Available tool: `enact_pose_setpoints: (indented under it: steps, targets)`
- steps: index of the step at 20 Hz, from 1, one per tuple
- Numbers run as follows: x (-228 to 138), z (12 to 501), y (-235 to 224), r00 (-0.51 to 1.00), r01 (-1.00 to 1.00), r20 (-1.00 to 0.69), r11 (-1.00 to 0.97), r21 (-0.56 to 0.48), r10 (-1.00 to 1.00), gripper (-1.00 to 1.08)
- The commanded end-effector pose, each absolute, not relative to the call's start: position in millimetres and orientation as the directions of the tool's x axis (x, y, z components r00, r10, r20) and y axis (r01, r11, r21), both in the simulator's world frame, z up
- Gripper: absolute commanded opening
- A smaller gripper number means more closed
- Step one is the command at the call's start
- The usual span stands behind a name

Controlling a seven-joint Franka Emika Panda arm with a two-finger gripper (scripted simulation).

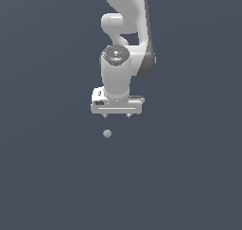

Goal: Pick up the object and move it to a goal position.

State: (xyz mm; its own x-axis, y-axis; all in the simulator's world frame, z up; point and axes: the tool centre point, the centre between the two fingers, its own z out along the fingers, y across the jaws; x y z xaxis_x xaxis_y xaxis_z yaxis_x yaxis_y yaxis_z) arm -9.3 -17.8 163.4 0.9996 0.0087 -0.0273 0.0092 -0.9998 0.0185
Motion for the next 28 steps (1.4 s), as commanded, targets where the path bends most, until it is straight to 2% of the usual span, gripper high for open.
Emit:
enact_pose_setpoints:
  steps: [1, 28]
  targets:
    - [-8.8, 161.2, -19.2, 0.999, 0.021, -0.027, -1.0, 0.018, 0.021, 1.0]
    - [3.4, 79.9, -66.5, 0.898, 0.44, -0.004, -0.898, 0.002, 0.44, 1.0]
